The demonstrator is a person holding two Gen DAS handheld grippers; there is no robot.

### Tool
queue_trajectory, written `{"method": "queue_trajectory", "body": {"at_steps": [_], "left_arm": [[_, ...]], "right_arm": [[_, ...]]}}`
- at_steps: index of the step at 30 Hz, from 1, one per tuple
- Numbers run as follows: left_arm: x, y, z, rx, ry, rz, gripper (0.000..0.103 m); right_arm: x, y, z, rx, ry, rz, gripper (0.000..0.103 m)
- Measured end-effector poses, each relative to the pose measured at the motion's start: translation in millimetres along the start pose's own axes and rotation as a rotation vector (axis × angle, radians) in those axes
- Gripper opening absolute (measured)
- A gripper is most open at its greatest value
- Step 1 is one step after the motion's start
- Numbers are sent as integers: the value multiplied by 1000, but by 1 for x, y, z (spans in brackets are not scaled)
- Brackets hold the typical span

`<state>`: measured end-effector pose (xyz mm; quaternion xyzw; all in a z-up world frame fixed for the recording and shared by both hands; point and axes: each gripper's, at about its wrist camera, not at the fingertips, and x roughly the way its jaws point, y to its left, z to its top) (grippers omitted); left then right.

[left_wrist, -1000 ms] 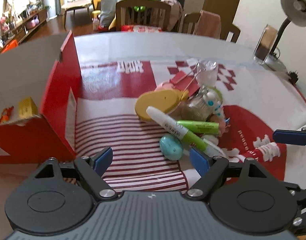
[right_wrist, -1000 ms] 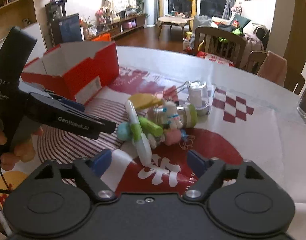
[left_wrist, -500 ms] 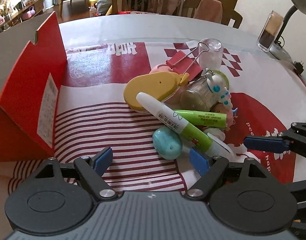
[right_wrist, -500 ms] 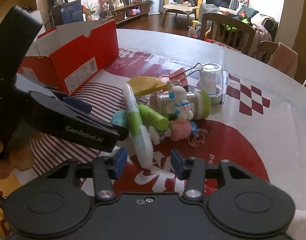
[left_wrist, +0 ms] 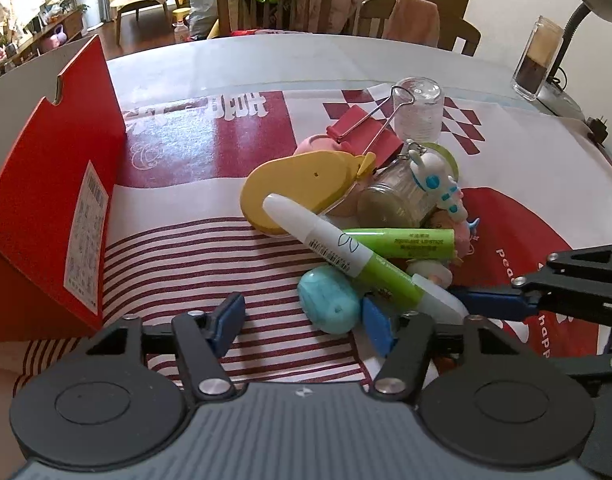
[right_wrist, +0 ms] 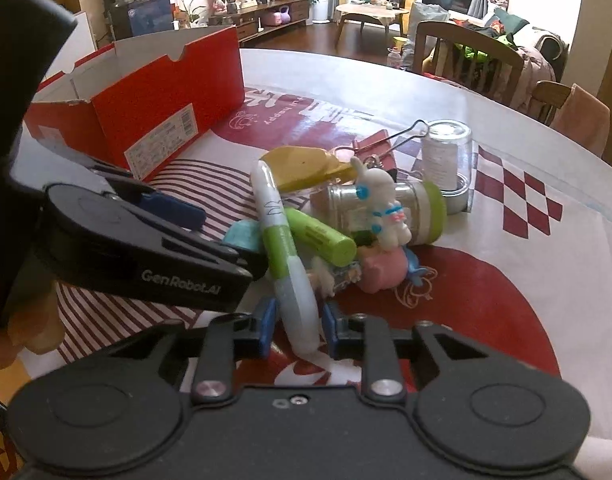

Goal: Organize rigid objects
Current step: 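Move the left gripper toward the blue egg toy while the right gripper approaches the white-green marker, then close the left gripper on the blue egg while the right gripper closes on the marker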

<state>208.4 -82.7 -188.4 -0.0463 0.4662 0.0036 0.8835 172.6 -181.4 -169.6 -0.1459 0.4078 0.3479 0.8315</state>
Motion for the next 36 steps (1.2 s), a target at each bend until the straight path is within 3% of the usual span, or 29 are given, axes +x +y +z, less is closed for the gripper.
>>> {"method": "queue_trajectory", "body": {"at_steps": [2,4,8,23,36], "left_arm": [[0,-1,0,2,-4,-4,58],[0,-2,0,7,-9,-16,43],[-1,-4,1,15,-9,-31,35],[-25,9,-2,-23,-50,-67,29],[-63,43,-12,-89,-73,-89,29]], "right_arm": [[1,1,1,1,1,2,21],[2,3,1,-7,0,-2,21],[0,8,2,-17,-6,-12,20],[-22,29,2,-3,-49,-84,17],[-60,57,11,51,-117,-89,17]]}}
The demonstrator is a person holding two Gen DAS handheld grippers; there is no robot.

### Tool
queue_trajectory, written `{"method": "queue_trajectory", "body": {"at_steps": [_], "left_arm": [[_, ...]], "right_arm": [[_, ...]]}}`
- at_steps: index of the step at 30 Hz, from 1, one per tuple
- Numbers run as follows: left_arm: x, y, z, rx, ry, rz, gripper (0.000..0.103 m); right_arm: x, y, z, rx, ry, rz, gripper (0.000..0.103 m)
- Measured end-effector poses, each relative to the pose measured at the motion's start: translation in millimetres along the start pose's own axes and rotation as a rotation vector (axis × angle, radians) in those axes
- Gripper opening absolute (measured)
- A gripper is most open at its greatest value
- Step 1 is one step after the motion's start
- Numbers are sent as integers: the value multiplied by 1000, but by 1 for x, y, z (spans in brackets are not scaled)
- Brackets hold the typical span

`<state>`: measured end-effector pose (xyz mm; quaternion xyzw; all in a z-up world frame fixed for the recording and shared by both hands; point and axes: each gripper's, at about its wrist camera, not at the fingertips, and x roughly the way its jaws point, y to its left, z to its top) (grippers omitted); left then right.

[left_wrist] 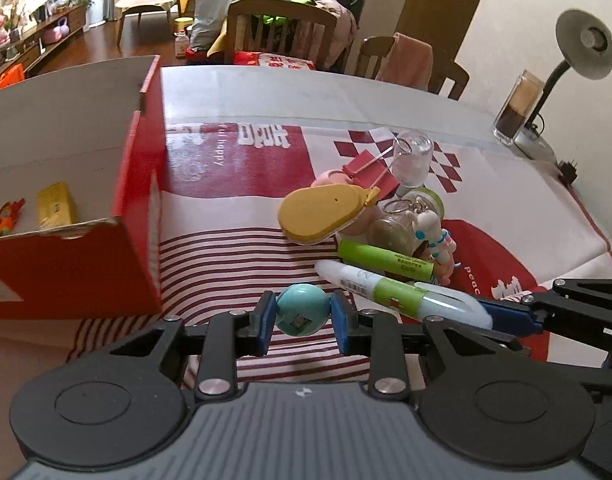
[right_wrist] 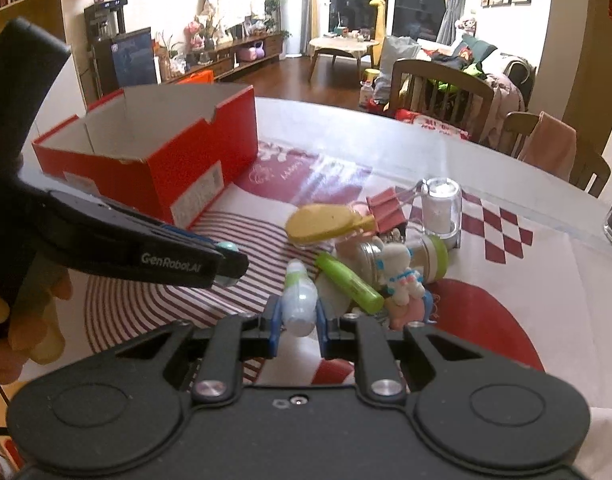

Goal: Organize rigid objects
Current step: 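Close the left gripper on the blue egg while the right gripper closes on the marker, then carry the blue egg with the left gripper while the right gripper carries the marker over the shoebox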

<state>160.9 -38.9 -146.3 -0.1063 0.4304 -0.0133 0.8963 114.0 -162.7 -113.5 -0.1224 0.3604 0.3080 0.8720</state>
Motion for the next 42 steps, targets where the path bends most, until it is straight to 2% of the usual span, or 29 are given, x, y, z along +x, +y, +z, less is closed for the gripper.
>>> {"method": "queue_trajectory", "body": {"at_steps": [12,22,32,42], "left_arm": [[-48,15,14,10,-52,-28,29],[-90,37,46,39,-121,-18,29],[-115,82,74,49,-173,33,29],[-111,151,90,12,-165,107,29]], "right_arm": [[-34,23,29,26,-104,-27,17],[-54,45,85,14,-224,-6,17],[-42,83,137,-53,-302,15,17],[0,123,168,-83,-265,50,17]]}}
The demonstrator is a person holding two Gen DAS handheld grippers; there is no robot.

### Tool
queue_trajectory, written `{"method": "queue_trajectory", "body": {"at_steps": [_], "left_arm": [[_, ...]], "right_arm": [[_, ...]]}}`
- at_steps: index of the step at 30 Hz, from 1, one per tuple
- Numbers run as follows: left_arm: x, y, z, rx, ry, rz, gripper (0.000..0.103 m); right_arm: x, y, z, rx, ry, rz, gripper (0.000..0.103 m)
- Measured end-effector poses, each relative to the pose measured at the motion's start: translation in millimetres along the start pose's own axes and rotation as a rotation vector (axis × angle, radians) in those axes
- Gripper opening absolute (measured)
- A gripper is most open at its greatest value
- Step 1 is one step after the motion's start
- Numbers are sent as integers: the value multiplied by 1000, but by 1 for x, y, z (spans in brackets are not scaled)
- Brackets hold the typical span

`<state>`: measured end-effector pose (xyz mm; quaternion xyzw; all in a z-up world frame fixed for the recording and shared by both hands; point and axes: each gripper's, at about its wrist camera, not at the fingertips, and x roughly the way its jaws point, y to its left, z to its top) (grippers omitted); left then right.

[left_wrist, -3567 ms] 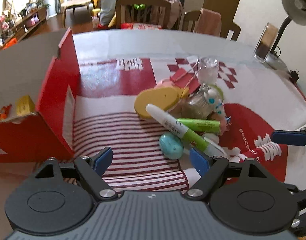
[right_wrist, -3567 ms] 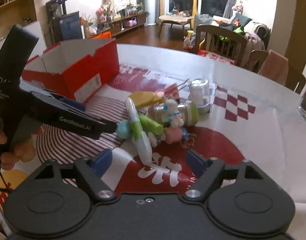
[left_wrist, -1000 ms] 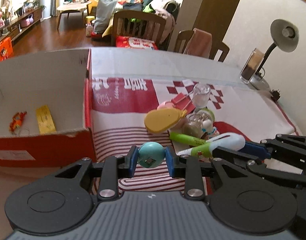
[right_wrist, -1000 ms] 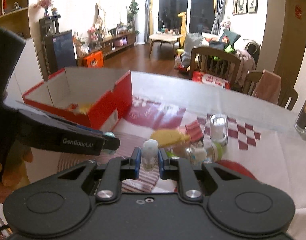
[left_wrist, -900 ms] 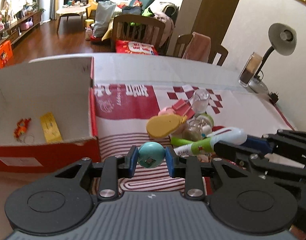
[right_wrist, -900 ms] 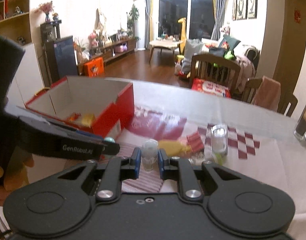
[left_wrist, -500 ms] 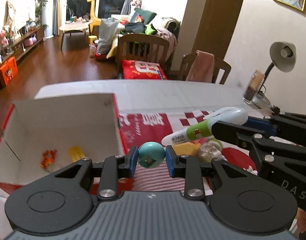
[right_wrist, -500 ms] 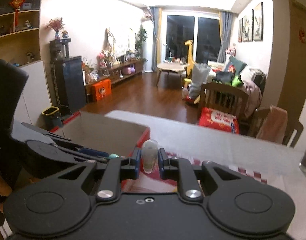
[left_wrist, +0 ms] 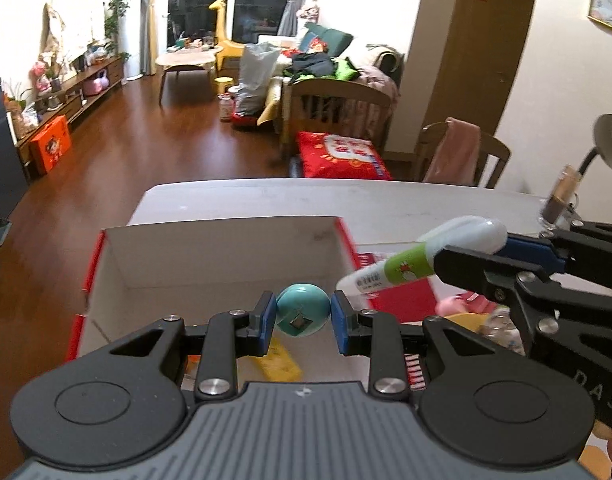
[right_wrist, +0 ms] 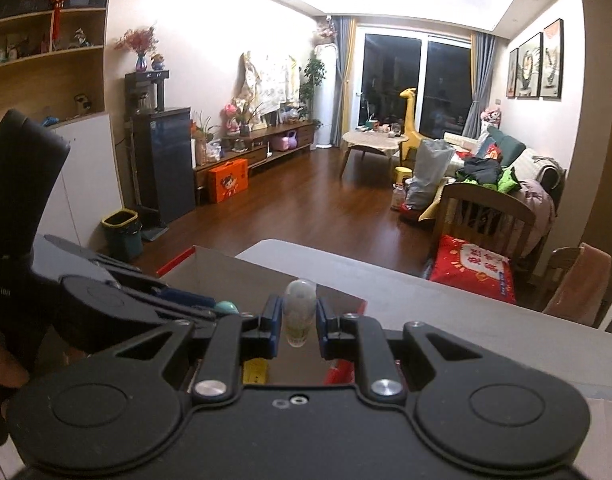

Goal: Organize rigid objects
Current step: 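Carry the blue egg with the left gripper while the right gripper carries the marker over the shoebox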

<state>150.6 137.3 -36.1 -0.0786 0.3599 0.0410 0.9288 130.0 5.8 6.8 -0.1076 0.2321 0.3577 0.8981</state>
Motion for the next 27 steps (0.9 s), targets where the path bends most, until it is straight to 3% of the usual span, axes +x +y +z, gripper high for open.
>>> {"method": "queue_trajectory", "body": {"at_steps": [14,27], "left_arm": [[63,69,6,47,109,111,29],[108,83,4,62,201,122,29]], "right_arm": [[81,21,-16,-53,98,-40,17],[117,31,-29,-80,170,-51,17]]}}
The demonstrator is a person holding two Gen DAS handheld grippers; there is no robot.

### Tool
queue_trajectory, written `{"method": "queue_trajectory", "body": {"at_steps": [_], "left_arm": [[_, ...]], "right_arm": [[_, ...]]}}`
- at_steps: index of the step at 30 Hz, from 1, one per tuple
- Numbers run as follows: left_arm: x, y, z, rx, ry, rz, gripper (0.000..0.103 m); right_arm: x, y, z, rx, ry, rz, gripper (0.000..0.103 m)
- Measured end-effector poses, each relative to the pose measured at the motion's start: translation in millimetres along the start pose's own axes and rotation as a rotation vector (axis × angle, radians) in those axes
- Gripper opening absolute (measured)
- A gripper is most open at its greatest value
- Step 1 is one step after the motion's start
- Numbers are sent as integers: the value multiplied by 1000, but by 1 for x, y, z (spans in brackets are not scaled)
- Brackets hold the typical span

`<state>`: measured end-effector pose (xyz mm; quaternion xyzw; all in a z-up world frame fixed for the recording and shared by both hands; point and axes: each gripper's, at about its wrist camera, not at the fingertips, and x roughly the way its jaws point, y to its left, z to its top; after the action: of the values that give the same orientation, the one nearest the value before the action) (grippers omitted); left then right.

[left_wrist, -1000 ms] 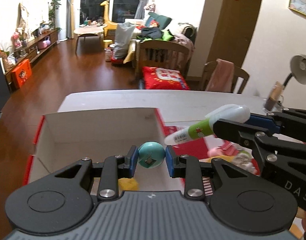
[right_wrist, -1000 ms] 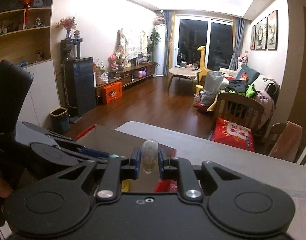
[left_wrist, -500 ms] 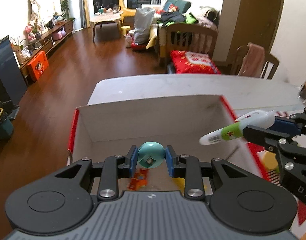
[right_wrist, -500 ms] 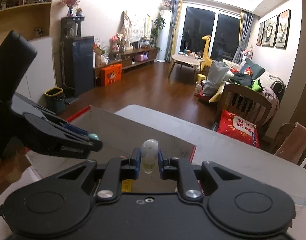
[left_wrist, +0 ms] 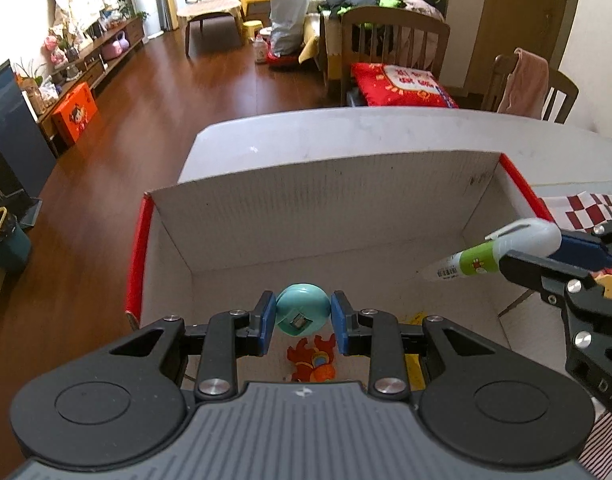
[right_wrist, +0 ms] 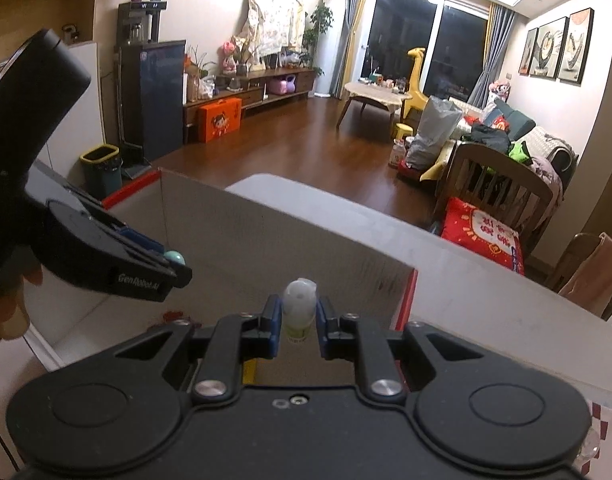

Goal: Organize rigid objects
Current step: 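Carry the blue egg with the left gripper while the right gripper carries the marker over the shoebox, then open the left gripper to drop the blue egg while the right gripper releases the marker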

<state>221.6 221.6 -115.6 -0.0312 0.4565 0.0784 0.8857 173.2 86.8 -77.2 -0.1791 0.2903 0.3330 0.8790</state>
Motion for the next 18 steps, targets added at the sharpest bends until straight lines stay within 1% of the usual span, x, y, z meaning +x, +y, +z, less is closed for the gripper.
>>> {"method": "queue_trajectory", "body": {"at_steps": [5,6,7,9,11,14,18], "left_arm": [[11,1,-1,-6,58,-27,29],[12,1,-1,-7,70,-33,29],[14,1,-2,-7,83,-40,29],[15,2,-5,-13,103,-50,29],[17,0,-6,-9,125,-60,29],[19,-5,-8,5,151,-69,29],[22,-11,-9,17,170,-80,29]], "right_arm": [[1,2,-10,1,44,15,18],[-1,3,-13,3,71,36,18],[-1,3,-13,3,71,36,18],[0,6,-17,-1,107,40,18],[0,6,-18,9,123,47,18],[1,9,-20,38,173,81,20],[2,11,-20,39,192,91,25]]}}
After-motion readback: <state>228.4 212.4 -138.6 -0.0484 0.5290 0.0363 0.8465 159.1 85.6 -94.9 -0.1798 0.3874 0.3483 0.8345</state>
